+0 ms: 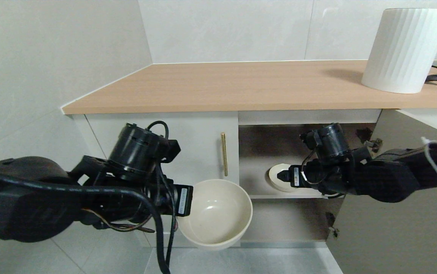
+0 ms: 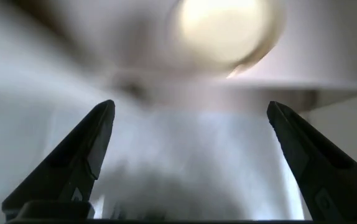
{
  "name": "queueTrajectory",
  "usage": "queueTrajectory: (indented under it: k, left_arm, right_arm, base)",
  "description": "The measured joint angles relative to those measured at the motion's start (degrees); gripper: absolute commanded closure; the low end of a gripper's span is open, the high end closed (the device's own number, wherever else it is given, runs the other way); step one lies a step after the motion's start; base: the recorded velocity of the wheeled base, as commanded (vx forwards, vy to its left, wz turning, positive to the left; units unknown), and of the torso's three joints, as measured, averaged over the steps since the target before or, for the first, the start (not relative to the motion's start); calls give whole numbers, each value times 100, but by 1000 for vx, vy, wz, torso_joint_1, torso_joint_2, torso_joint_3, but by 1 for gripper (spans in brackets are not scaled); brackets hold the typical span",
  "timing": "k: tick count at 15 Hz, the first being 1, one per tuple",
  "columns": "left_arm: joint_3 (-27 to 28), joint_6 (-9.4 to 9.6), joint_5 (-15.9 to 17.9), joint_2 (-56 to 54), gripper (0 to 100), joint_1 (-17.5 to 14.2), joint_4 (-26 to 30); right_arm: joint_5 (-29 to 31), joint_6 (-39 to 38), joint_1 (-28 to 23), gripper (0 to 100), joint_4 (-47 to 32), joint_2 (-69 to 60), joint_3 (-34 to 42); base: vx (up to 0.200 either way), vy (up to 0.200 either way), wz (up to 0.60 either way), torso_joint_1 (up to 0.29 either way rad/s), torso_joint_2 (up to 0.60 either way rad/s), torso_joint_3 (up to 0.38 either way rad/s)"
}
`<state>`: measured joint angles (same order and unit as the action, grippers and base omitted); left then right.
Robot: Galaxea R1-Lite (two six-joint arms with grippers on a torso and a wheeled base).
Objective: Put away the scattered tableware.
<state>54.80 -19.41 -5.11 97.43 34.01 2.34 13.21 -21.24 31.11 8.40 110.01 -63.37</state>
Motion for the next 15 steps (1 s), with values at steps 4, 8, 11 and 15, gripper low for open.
queueTrajectory:
  k: [4,8,11,15]
  left_arm:
    - [-28,9,-791,633,100,510,-677]
    - [-39,9,-874,814,100,758,-1030]
    - [-44,11,-917,751,100,879,-1035]
    - [-85,1,-1022,644,100,968,-1039]
  right_arm:
    - [-501,6,846,0,-1097,-1153,229]
    - [-679,0,1125,0,-1181,-1423,265]
    - [-677,-13,1208,0,-1173,-1282,268]
    - [-662,-44,1219,0,-1126,-898,229]
  base:
    - [0,0,0,0,0,0]
    - [0,0,0,0,0,0]
    - [0,0,0,0,0,0]
    - [0,0,0,0,0,0]
